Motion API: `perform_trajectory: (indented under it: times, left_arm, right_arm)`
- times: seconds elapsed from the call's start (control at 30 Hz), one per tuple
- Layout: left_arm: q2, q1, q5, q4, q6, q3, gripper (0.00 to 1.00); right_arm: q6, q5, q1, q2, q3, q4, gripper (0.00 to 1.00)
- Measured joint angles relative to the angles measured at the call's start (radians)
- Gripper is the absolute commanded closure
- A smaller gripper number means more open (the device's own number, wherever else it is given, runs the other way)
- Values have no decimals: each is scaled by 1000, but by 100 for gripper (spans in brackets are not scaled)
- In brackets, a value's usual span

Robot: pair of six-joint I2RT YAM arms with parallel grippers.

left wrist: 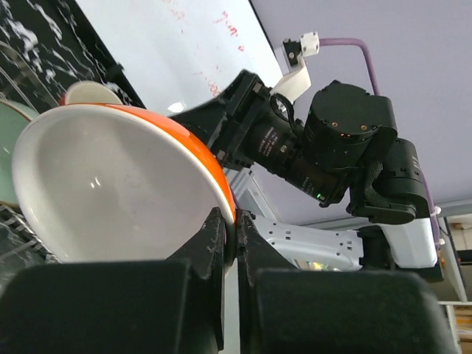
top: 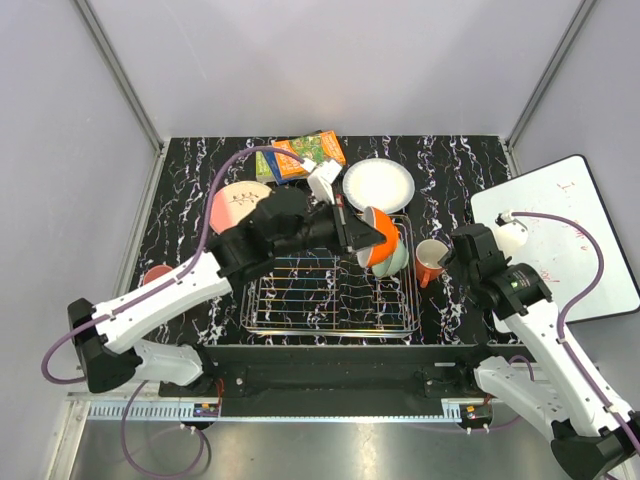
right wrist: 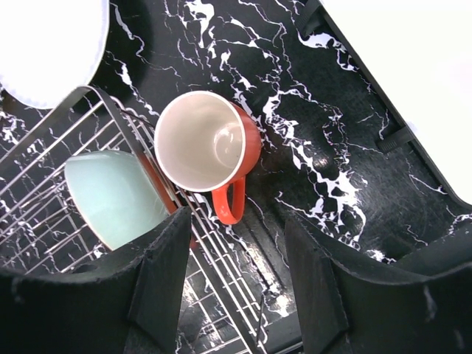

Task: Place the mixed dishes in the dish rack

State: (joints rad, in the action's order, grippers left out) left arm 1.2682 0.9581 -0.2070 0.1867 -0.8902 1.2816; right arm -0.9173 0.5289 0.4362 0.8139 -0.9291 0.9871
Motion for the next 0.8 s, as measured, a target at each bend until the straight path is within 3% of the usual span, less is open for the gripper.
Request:
perform_trajectory:
  times: [0.33,0.53,0.8]
  left_arm:
    - [175,123,179,-60,-132,40,100]
    - [182,208,311,-70,-185,-7,100]
    - [187,232,362,-86,-328,-57,100]
  right_arm:
    - [-15,0,0,4,-20,-18,39]
    - [-15,-6,0,48,-37,-21,39]
    - [-22,-19,0,54,-37,-17,38]
